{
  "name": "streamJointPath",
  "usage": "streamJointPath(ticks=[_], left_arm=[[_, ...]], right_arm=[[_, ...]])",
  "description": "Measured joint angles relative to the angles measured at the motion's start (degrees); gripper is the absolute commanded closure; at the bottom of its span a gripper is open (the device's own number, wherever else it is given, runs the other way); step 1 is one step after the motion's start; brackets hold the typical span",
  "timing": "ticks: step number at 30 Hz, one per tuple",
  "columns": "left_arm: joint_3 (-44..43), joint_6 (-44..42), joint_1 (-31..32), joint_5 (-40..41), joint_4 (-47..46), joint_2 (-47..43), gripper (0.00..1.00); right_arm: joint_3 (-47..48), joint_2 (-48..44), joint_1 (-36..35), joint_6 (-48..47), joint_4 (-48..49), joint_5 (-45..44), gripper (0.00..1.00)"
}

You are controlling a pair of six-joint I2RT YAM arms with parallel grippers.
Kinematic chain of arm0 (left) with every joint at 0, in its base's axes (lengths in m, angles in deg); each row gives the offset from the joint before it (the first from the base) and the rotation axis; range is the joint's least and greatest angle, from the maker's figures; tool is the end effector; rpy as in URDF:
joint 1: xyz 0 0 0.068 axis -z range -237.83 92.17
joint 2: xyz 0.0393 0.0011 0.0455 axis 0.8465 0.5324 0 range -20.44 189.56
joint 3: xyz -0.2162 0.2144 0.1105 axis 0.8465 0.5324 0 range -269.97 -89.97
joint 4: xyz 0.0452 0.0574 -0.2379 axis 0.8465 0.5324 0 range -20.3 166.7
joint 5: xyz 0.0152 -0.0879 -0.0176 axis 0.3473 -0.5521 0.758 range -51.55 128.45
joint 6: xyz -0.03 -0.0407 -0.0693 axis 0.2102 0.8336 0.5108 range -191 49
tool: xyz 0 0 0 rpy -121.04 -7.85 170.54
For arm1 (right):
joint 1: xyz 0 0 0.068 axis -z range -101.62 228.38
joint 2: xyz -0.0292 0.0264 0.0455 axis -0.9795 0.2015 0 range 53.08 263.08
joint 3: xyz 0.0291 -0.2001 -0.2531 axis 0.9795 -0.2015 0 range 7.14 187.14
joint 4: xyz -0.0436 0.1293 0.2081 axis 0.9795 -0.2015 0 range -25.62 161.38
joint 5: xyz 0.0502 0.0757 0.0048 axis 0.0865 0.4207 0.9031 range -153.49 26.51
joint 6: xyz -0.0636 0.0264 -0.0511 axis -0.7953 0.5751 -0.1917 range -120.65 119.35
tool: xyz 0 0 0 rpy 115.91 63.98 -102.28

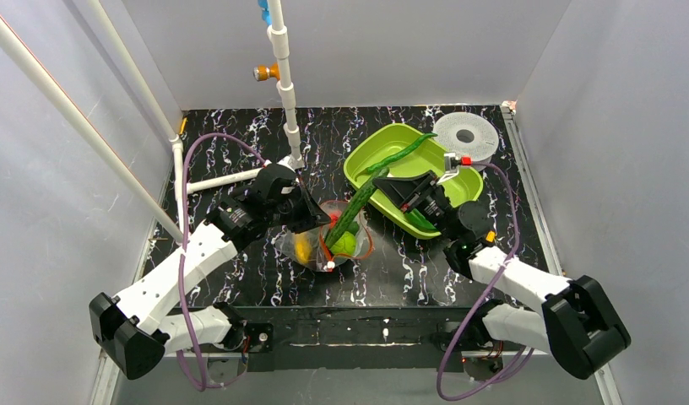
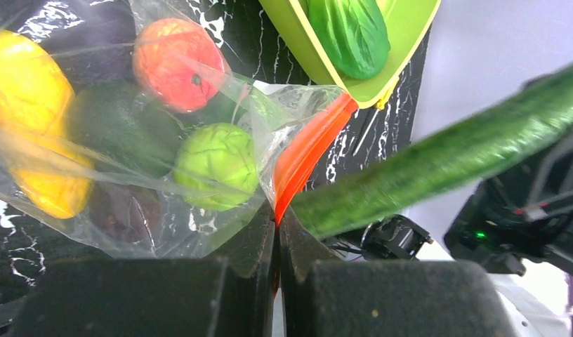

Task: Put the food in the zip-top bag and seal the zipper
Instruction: Place the fake vegetable in the zipper food storage bag.

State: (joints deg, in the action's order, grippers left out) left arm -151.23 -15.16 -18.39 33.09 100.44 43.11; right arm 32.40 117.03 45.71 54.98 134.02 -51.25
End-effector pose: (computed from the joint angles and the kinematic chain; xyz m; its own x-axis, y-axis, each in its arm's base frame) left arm 0.1791 -0.1567 0.3661 -0.8098 -0.4005 -0.4287 0.0409 0.6904 -0.7222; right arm 0.1886 0.1399 0.3600 -0.3771 0.7164 -0.5870 -0.6721 0.2244 0.7056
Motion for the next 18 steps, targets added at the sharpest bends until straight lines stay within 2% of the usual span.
streamJointPath(ticks=[8,12,18], left_arm=[[0.86,3.4,-0.02,-1.16,-2.27,-0.06,1.0],[0.86,4.16,-0.02,-1.17,-2.47,-0.1,1.0],[0.86,5.07,-0.02,-1.23,-2.51,-0.1,1.0]], right_arm=[[-3.33,10.34,-0.96,1.44,11.74,-5.2,0.98],[-3.64,14.73,-3.18,3.32,18.13,-6.57,0.91],[-5.04,17.78,-7.98,4.0,21.36,-8.35,0.82]])
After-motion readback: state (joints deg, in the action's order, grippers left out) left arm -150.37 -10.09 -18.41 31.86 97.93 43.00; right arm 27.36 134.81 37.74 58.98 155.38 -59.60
